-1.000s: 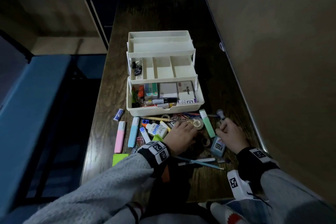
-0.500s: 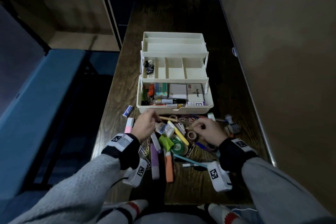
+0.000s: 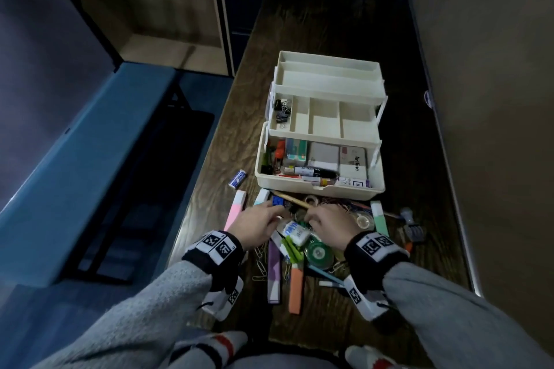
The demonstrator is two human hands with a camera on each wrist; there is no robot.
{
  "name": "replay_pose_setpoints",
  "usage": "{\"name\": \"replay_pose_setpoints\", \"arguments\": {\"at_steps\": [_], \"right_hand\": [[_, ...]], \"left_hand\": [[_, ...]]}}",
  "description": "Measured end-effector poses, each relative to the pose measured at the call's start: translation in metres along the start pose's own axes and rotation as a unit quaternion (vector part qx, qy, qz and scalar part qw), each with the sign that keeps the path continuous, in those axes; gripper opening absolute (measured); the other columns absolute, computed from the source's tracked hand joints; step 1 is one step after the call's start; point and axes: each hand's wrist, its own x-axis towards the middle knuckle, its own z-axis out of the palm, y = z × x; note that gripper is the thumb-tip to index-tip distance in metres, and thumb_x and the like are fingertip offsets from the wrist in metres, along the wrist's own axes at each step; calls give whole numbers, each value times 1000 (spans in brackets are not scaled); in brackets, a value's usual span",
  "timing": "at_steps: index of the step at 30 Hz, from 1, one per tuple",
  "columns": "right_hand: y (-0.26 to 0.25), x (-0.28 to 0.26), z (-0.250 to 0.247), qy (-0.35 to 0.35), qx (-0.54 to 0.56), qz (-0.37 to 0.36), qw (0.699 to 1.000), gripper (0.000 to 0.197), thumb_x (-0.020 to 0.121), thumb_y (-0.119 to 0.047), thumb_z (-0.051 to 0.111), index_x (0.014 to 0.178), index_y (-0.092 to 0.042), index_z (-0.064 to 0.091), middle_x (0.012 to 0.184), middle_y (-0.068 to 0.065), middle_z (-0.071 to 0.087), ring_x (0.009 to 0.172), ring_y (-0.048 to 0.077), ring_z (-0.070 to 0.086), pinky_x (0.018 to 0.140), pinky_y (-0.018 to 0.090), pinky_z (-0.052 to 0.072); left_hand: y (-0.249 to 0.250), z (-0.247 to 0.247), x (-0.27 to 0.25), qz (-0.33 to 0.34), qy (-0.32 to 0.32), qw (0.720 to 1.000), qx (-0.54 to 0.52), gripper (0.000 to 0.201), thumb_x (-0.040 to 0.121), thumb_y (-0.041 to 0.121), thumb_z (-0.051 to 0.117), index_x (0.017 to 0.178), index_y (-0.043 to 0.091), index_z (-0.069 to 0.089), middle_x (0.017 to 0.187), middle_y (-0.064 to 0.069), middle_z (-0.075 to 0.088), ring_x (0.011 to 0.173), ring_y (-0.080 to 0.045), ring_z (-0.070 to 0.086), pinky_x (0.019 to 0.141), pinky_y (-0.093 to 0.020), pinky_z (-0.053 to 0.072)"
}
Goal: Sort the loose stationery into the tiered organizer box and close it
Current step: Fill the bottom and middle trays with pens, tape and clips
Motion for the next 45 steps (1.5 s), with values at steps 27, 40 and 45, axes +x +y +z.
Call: {"name": "replay_pose_setpoints", "arguments": {"at_steps": [27,40,45], "right_hand": [[-5,9,-8,25,23,-35,999,18,100,-32,40,96,-14,39,93,9,59,81,32,59,65,40,45],[34,-31,-6,178,188,31,965,24,95,-23,55,79,-9,45,83,9,55,80,24,52,72,40,43],[34,-29,-5,178,212,76,958,25,95,-29,55,82,-10,46,80,8,57,76,23,52,66,36,40]], "left_hand": [[-3,-5,2,-35,-31,992,116,34,88,42,55,109,15,52,105,-4,52,90,-24,59,68,-36,45],[-34,-26,-1,-56,56,986,145,30,94,46,45,103,18,52,102,-1,54,87,-20,59,62,-30,42],[-36,-23,-9,-105,91,980,142,29,96,43,43,105,17,50,103,-4,56,85,-24,61,58,-31,37]]}}
